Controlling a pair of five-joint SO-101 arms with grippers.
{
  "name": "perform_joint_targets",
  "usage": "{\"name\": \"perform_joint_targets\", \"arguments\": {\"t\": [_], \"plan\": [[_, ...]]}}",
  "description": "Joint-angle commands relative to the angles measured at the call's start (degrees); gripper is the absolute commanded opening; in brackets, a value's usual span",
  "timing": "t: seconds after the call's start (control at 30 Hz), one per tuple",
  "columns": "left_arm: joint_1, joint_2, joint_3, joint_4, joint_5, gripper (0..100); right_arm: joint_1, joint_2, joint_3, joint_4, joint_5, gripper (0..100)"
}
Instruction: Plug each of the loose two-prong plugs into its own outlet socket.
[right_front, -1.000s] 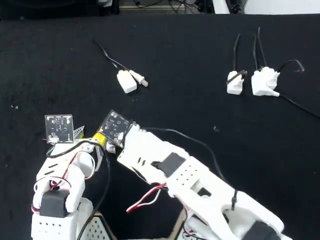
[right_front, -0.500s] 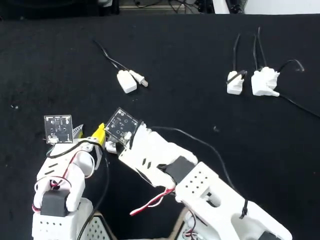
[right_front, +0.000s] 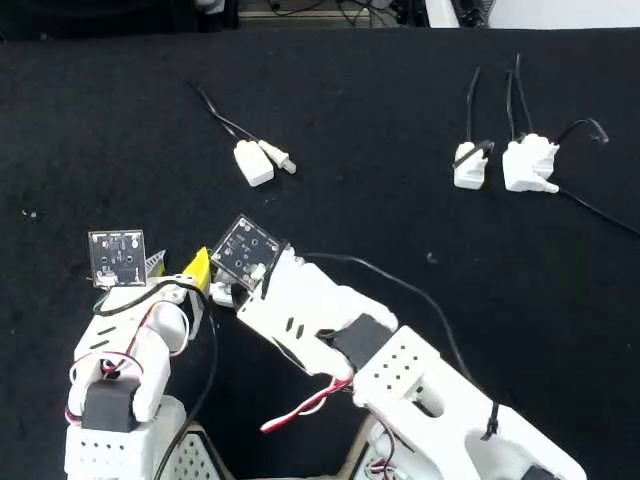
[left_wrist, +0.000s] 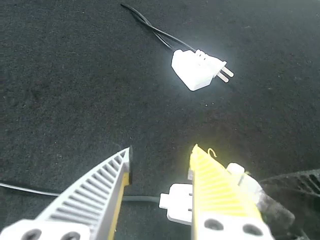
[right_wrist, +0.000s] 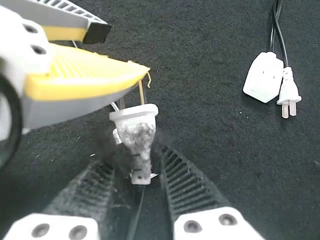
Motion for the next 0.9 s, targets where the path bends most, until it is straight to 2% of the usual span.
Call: {"name": "perform_joint_targets", "arguments": {"t": [0.0, 0.87], "plan": [[1.0, 0.5, 0.2, -0.1, -0.6, 21, -0.9, -3.3, -1.7, 0.0, -0.6, 1.1], [1.2, 1.0, 0.3, 0.0, -0.6, 21, -0.9, -3.3, -3.3, 0.4, -0.6, 1.1]]}}
